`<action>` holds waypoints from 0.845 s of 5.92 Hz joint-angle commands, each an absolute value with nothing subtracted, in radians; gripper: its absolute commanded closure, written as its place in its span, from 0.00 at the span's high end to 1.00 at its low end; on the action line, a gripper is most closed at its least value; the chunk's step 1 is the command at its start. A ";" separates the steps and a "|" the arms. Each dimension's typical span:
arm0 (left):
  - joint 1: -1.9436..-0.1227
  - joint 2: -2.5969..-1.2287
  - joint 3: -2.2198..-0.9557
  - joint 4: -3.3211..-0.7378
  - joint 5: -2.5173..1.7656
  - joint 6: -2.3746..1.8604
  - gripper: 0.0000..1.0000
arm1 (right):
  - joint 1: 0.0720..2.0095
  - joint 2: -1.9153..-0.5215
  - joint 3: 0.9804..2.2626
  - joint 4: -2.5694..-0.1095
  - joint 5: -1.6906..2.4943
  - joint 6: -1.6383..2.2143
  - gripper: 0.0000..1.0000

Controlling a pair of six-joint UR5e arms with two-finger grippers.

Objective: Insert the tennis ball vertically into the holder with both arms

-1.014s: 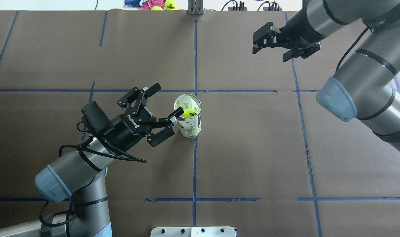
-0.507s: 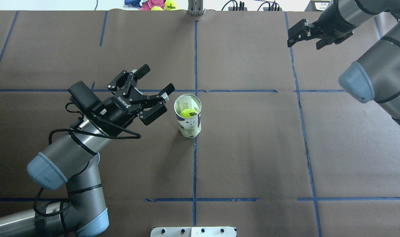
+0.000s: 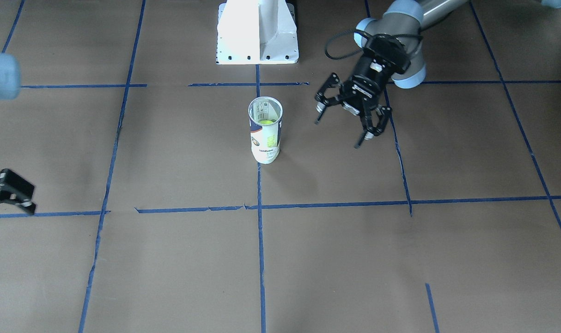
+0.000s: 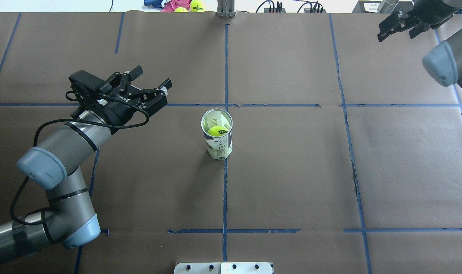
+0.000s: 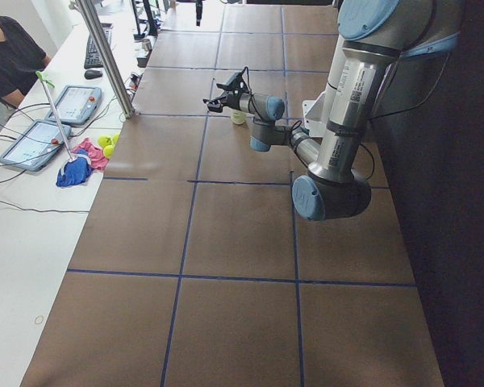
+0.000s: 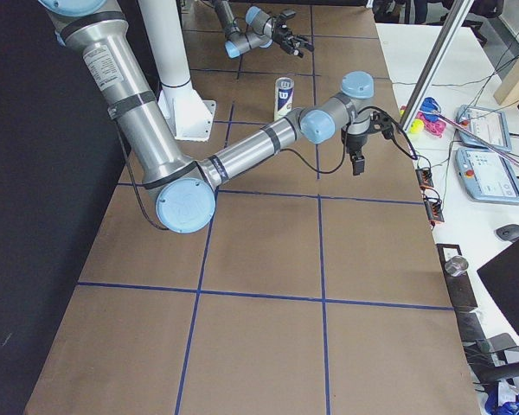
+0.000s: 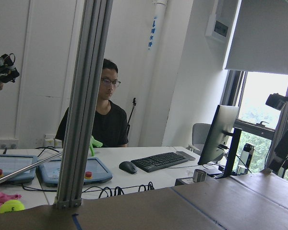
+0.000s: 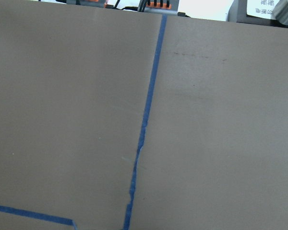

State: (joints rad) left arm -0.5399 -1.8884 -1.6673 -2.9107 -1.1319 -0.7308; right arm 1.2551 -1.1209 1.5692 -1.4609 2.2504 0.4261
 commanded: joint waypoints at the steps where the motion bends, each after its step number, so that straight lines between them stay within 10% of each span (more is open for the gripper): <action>1: -0.729 -1.867 -1.664 -2.705 -1.381 -0.790 1.00 | 1.337 -1.134 1.485 -1.460 2.299 0.289 0.99; 5: -1.147 -1.827 -1.544 -2.243 -2.034 -0.550 1.00 | 1.448 -1.270 1.468 -1.457 2.347 0.170 0.99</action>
State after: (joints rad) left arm -1.0686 -1.8402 -1.5843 -2.3305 -1.9557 -0.7113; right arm 1.4291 -1.2225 1.4698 -1.4584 2.3444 0.1843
